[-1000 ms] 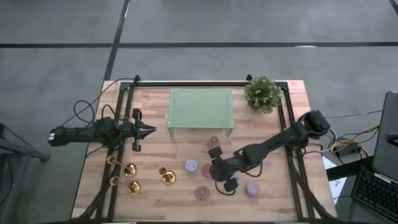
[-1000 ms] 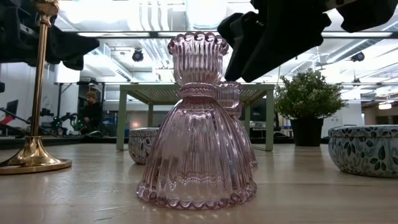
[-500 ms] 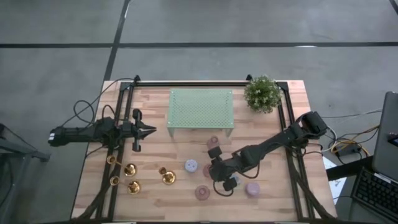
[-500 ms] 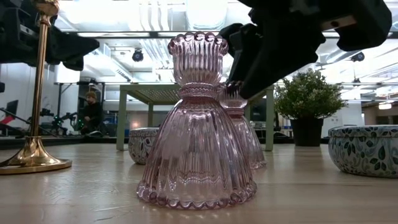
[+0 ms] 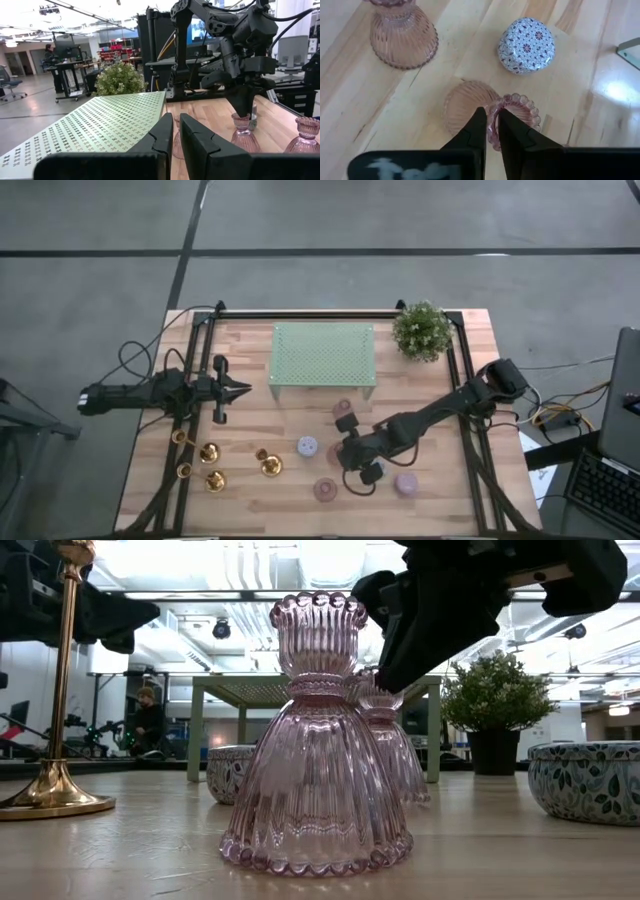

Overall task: Pick & Place candle stick holders
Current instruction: Put the middle pink candle holder on the shelf

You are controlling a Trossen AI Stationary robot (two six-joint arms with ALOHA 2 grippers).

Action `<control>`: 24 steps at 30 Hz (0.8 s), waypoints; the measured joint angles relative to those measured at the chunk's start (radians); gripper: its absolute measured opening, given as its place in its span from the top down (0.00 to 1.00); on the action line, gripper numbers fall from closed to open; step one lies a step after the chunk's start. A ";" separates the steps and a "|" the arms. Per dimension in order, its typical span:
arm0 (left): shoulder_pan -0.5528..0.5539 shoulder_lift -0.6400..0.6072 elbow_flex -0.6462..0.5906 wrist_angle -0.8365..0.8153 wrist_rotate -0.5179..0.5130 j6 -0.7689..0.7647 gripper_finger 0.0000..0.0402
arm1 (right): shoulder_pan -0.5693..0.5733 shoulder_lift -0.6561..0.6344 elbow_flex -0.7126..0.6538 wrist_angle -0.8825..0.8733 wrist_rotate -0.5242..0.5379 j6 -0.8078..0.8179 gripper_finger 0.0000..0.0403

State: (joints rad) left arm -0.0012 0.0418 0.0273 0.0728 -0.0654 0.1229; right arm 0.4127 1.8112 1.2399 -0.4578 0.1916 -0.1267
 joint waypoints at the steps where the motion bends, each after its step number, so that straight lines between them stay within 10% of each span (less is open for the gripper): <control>1: 0.000 0.000 0.000 0.000 0.000 0.000 0.91 | 0.000 0.001 0.008 -0.010 0.000 0.000 0.94; 24: 0.000 0.000 0.000 0.001 0.000 0.000 0.91 | 0.004 -0.002 0.258 -0.340 0.008 0.004 0.95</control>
State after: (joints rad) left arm -0.0010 0.0422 0.0273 0.0742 -0.0654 0.1227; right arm 0.4164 1.8093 1.4983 -0.7976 0.1997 -0.1223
